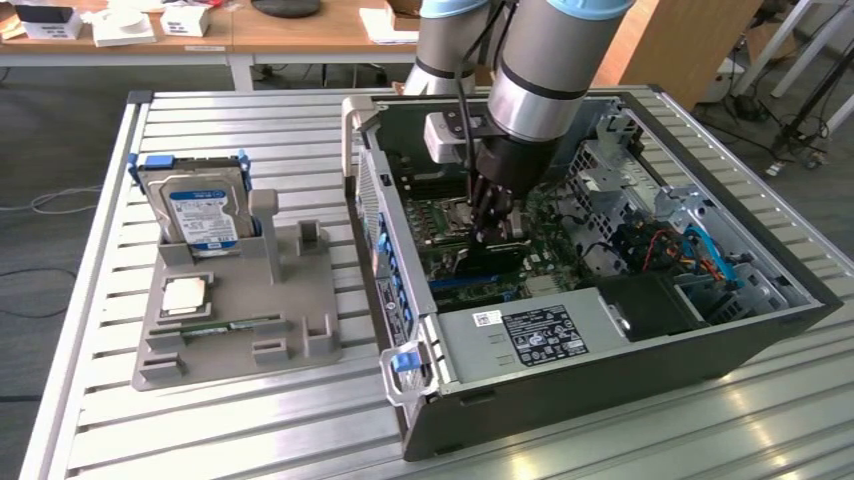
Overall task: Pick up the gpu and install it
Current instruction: 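Press down on the gpu until it lock into place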
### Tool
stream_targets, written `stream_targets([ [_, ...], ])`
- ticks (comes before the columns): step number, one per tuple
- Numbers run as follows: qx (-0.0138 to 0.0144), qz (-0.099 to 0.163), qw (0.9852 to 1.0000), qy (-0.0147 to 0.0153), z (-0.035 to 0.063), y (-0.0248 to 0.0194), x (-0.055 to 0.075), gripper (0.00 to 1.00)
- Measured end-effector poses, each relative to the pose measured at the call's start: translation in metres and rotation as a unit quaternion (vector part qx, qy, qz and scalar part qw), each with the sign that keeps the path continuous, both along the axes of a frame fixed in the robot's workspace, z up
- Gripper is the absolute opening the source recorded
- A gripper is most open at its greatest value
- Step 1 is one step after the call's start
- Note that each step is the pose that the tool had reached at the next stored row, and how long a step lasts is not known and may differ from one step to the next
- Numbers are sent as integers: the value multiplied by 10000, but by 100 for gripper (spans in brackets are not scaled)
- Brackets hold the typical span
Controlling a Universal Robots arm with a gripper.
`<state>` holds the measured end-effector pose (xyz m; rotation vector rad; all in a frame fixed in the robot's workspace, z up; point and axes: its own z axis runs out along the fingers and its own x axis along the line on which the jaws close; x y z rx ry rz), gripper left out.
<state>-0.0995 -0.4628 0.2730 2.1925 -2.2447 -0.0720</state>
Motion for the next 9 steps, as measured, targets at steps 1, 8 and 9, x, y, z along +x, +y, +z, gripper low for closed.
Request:
stream_targets([
  [1, 0, 0, 10000, 0, 0, 0, 0, 11],
  [8, 1, 0, 10000, 0, -12, 0, 0, 11],
  [9, 3, 0, 10000, -1, -18, 1, 0, 11],
])
